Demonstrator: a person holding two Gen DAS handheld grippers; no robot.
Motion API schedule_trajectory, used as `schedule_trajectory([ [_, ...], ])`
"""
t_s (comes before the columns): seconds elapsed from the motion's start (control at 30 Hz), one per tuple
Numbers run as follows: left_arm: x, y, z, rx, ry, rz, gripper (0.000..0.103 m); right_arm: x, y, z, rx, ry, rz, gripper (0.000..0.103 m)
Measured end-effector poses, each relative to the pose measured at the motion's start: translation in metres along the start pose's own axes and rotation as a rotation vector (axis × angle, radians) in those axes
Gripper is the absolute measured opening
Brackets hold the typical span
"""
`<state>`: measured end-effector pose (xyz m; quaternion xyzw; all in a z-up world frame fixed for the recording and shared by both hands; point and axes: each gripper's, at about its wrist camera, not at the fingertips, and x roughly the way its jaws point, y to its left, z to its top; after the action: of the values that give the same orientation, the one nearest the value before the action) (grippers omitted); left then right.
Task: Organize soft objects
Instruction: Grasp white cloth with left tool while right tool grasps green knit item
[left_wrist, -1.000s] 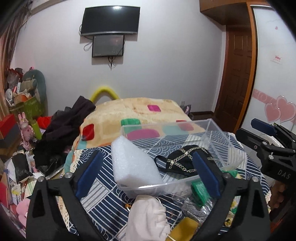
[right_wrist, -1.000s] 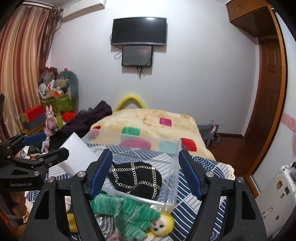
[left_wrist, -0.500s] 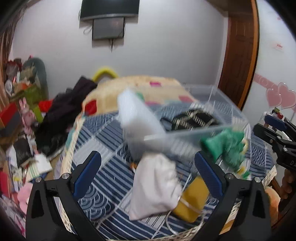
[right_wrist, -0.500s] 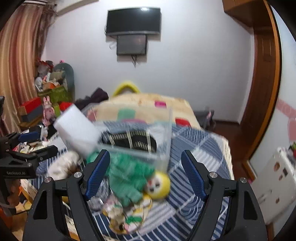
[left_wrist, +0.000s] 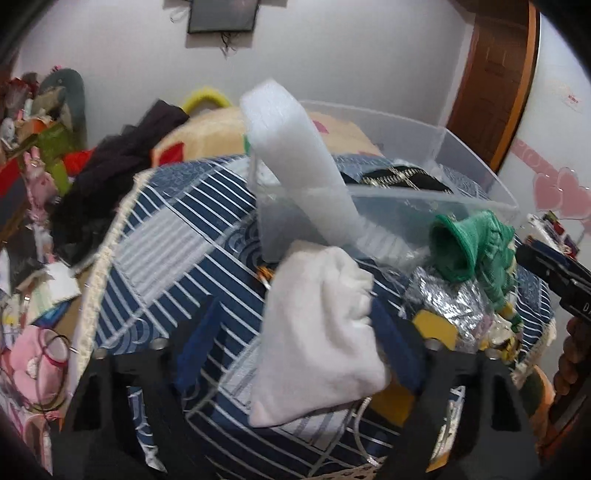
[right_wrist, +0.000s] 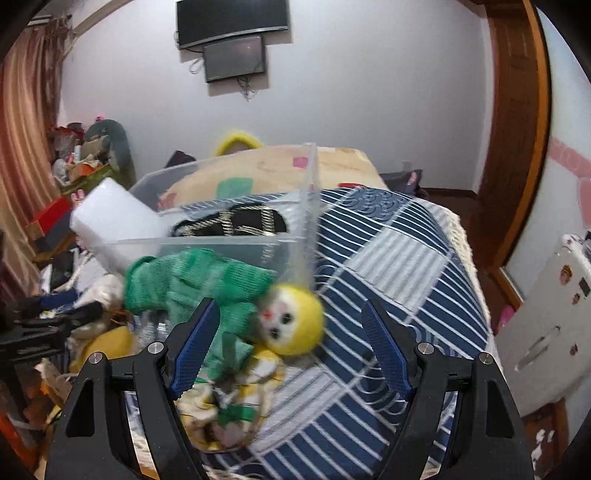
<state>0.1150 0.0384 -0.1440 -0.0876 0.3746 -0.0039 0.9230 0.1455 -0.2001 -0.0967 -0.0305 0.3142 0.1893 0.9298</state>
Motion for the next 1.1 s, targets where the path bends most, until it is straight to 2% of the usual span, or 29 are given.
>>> schedule_trajectory([
  [0.07, 0.005, 0.0, -0.001, -0.006, 0.016, -0.022, 0.072, -0.001, 0.008, 0.002, -0.017, -0.005, 0.019, 0.077],
  [0.13, 0.009, 0.0, -0.004, -0.009, 0.028, -0.047, 0.06, 0.002, 0.018, 0.004, -0.038, -0.001, 0.043, 0.077],
  [0.27, 0.012, 0.002, -0.007, -0.029, 0.045, -0.111, 0.045, 0.014, 0.034, 0.004, -0.063, 0.016, 0.068, 0.076],
  [0.3, 0.012, 0.002, -0.007, -0.027, 0.043, -0.117, 0.041, 0.02, 0.038, 0.003, -0.07, 0.022, 0.061, 0.073],
  [0.37, 0.008, 0.001, -0.008, -0.02, 0.032, -0.114, 0.035, 0.024, 0.044, 0.002, -0.084, 0.025, 0.035, 0.06],
  [0.47, -0.003, -0.003, -0.01, -0.007, 0.01, -0.112, 0.027, 0.024, 0.046, 0.003, -0.081, 0.027, 0.046, 0.044],
  [0.5, -0.006, -0.003, -0.009, -0.004, 0.004, -0.113, 0.024, 0.023, 0.045, 0.002, -0.08, 0.026, 0.052, 0.035],
  [0.53, -0.01, -0.003, -0.009, -0.002, -0.004, -0.11, 0.022, 0.022, 0.044, 0.002, -0.081, 0.026, 0.054, 0.026],
  [0.63, -0.024, -0.006, -0.008, 0.008, -0.035, -0.105, 0.021, 0.014, 0.041, 0.003, -0.07, 0.019, 0.074, 0.013],
  [0.67, -0.031, -0.007, -0.007, 0.01, -0.051, -0.105, 0.021, 0.011, 0.04, 0.004, -0.068, 0.013, 0.076, 0.012],
  [1.1, -0.086, -0.019, 0.016, 0.03, -0.184, -0.116, 0.021, -0.033, 0.031, 0.021, -0.054, -0.125, 0.08, 0.01],
])
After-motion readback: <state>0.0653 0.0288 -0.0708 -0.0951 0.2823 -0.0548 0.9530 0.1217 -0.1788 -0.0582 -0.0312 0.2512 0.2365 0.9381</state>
